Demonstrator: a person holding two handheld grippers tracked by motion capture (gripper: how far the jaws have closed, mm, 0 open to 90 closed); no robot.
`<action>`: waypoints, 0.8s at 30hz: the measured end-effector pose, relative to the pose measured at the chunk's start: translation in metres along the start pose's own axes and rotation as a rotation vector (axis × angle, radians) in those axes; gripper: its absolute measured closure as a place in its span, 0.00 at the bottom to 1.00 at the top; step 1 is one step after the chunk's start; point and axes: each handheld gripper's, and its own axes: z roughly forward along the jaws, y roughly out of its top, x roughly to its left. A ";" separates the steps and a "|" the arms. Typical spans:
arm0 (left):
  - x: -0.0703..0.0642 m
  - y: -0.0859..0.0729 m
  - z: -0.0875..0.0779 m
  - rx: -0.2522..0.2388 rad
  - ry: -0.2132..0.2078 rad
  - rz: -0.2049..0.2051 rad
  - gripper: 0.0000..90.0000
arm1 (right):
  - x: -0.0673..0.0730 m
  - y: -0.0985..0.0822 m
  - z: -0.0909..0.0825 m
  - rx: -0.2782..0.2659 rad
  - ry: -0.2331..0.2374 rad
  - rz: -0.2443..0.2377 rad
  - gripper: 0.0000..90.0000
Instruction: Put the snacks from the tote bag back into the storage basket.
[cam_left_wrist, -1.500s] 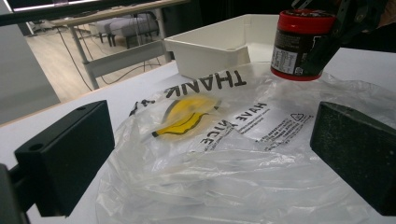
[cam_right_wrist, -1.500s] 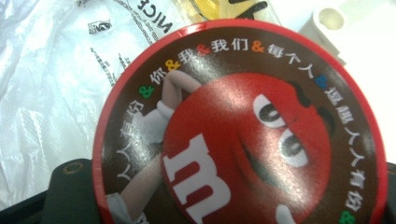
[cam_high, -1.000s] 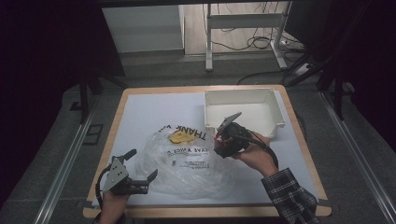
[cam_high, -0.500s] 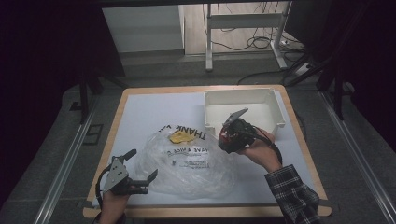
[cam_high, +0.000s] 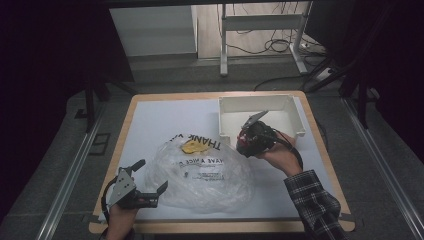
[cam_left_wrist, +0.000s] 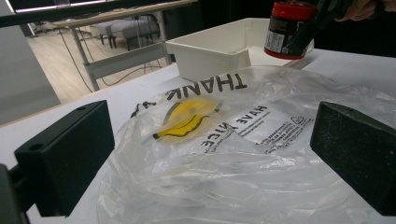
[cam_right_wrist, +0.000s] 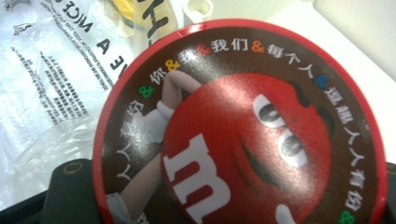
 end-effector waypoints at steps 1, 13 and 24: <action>0.000 0.000 0.000 -0.004 0.000 -0.004 0.00 | -0.001 0.000 0.000 0.005 0.000 0.006 0.28; 0.000 0.000 0.000 -0.001 0.001 0.002 0.00 | -0.012 0.005 0.002 -0.002 -0.009 0.019 0.28; 0.000 0.000 0.000 0.000 0.002 0.003 0.00 | -0.020 0.011 0.007 -0.007 -0.006 0.027 0.28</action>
